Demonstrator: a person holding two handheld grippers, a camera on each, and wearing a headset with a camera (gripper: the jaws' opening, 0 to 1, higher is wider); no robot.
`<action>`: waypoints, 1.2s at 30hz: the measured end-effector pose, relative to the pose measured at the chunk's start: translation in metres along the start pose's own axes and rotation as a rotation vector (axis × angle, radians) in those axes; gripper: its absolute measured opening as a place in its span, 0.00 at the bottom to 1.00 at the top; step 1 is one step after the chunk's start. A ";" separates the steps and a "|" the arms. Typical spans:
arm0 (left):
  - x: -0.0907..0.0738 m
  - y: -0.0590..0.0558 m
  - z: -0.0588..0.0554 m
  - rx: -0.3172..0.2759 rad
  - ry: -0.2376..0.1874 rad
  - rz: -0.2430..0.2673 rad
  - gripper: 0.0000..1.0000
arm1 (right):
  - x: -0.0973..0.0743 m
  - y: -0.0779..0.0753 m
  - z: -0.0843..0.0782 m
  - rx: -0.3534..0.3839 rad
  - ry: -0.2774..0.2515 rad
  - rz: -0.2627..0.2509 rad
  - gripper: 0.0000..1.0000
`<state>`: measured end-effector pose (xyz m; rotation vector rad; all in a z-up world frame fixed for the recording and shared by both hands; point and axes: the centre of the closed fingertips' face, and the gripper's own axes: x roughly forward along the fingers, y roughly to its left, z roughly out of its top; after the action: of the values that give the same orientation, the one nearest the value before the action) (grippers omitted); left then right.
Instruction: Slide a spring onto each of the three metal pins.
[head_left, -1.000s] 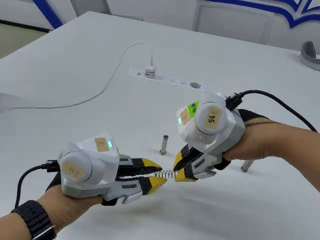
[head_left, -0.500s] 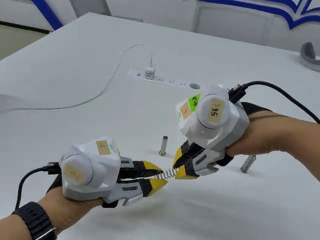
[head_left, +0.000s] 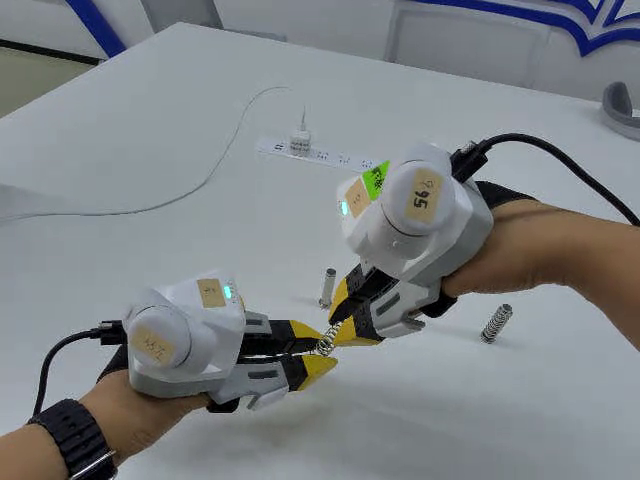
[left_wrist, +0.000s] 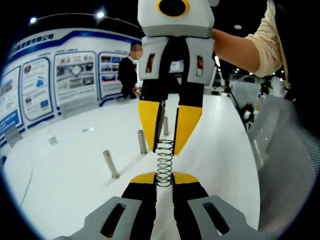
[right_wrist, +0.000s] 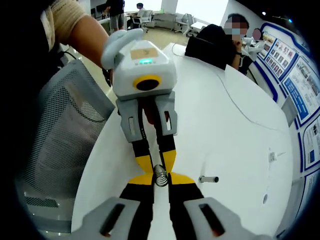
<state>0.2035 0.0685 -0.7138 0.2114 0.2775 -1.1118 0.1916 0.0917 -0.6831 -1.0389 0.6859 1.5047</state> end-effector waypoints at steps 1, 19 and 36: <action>0.000 0.000 0.000 0.000 -0.002 -0.001 0.11 | 0.000 0.000 0.002 -0.001 -0.002 -0.001 0.12; -0.001 0.003 0.001 -0.018 -0.016 0.006 0.11 | -0.003 -0.007 0.007 0.016 -0.013 -0.023 0.16; -0.001 0.007 0.004 -0.012 -0.023 0.006 0.11 | 0.007 -0.007 0.002 0.040 0.010 -0.012 0.17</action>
<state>0.2100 0.0711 -0.7094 0.1883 0.2625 -1.1057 0.1978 0.0981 -0.6871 -1.0187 0.7129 1.4712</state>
